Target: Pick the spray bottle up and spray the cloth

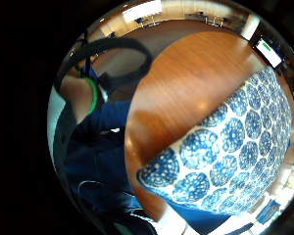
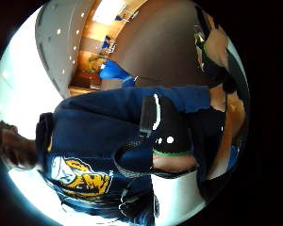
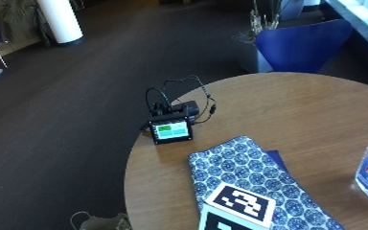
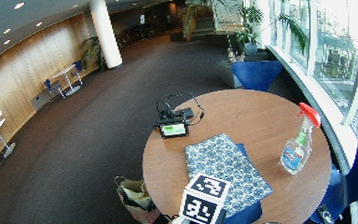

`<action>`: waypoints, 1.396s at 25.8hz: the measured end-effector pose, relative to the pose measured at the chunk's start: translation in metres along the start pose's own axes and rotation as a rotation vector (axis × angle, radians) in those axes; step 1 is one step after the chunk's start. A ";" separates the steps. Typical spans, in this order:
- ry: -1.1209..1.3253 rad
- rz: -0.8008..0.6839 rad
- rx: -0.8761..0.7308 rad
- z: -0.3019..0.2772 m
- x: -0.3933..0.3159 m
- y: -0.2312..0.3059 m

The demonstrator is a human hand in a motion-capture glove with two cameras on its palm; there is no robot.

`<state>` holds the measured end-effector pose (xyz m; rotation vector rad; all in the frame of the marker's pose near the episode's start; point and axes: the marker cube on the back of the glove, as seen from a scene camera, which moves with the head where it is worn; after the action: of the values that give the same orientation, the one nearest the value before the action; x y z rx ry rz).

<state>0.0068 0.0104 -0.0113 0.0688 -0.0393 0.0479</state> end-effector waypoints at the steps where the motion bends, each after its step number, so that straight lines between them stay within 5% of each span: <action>1: 0.001 0.007 0.004 -0.002 0.000 0.001; 10: 0.087 0.073 0.180 -0.061 -0.002 0.042; 16: 0.223 0.247 0.578 -0.150 0.006 0.134; 21: 0.093 0.473 1.035 -0.203 0.058 0.229; 26: -0.168 0.662 1.145 -0.209 0.170 0.276; 30: -0.372 0.701 0.999 -0.187 0.241 0.244; 36: -0.503 0.499 0.782 -0.150 0.255 0.072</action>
<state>0.2636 0.1049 -0.1457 0.8526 -0.5407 0.5450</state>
